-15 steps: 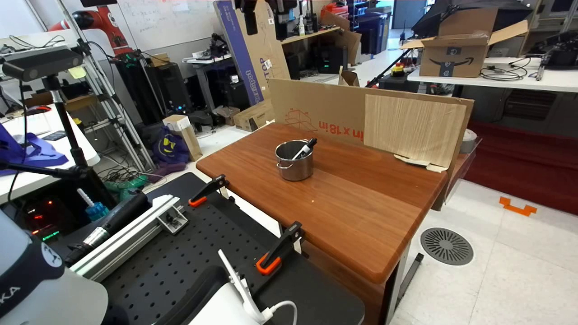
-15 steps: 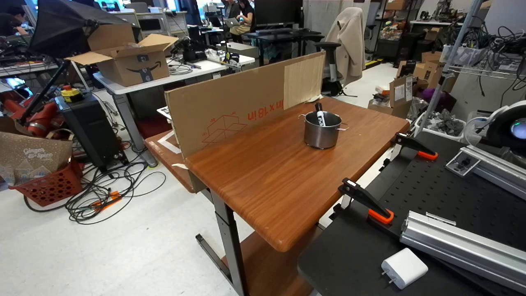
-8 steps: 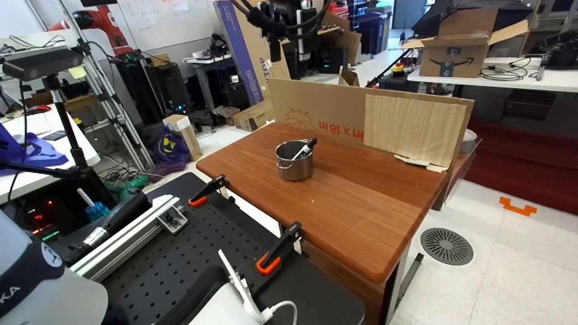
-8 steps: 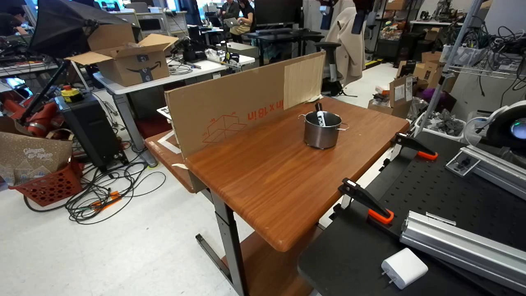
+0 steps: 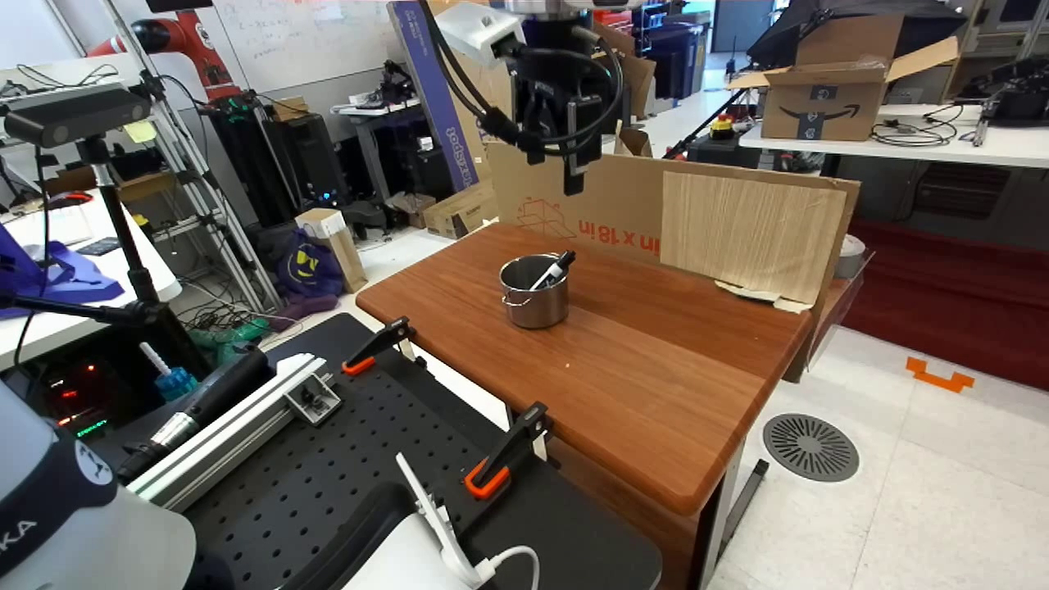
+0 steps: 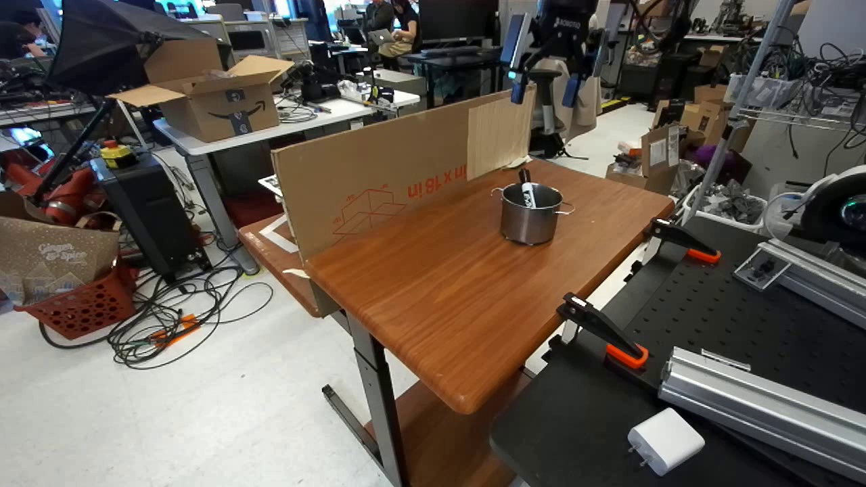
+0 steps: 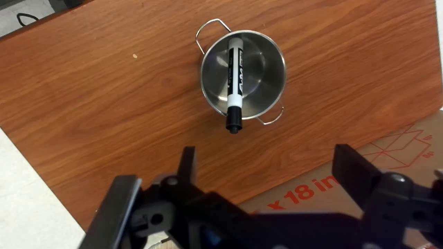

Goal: Put the marker on the desk

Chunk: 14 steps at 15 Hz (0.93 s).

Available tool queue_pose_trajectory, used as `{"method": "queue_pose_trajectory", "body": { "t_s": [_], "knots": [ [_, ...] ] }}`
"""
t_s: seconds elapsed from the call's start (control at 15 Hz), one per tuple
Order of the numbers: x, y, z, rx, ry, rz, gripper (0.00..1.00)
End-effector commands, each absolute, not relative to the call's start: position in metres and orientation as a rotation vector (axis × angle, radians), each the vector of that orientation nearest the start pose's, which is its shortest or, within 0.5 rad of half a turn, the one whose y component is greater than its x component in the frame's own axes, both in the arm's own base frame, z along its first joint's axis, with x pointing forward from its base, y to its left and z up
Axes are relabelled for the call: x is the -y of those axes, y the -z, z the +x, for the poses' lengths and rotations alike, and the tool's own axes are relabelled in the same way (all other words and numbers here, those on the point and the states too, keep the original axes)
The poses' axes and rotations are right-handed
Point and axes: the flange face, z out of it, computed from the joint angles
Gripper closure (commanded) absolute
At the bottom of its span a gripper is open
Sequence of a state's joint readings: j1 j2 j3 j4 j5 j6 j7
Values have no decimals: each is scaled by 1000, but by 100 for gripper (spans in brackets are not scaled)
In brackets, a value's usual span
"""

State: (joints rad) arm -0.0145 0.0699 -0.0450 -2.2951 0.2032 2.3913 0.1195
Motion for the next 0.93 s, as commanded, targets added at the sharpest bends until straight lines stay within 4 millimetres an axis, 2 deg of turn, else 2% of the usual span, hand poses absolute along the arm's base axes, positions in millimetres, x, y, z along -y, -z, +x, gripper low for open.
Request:
{"method": "queue_pose_trajectory", "body": {
  "t_s": [0.0, 0.47, 0.8, 0.87],
  "knots": [
    [32, -293, 539, -543, 21, -2945, 0],
    [26, -236, 558, -576, -73, -2965, 0],
    [18, -218, 566, -580, -119, -2977, 1],
    [16, -216, 567, -582, -122, -2978, 15]
  ]
}}
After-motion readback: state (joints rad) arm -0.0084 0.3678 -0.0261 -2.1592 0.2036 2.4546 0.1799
